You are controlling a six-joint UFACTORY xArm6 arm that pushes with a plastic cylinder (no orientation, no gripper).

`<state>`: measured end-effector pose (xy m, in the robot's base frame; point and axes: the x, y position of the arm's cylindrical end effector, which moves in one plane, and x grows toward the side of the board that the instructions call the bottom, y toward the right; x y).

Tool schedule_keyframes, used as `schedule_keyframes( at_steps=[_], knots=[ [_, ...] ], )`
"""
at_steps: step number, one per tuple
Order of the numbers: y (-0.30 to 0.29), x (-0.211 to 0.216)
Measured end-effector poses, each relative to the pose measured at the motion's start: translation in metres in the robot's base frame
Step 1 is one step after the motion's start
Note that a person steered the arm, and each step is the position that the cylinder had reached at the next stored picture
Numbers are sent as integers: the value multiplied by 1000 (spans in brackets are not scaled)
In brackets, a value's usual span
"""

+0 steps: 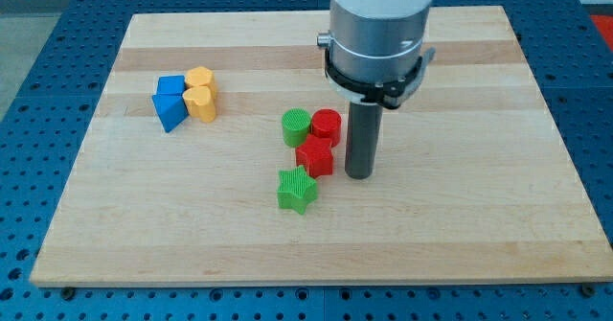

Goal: Place the green star below red star

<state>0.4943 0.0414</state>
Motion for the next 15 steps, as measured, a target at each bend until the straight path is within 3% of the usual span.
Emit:
schedule_keyframes(
  at_steps=[4,8,9,11,12,14,15],
  knots=[
    [-45,-1],
    [-57,59],
    [-38,79],
    [-73,124],
    [-93,120],
    [-97,59],
    [-97,53]
  ],
)
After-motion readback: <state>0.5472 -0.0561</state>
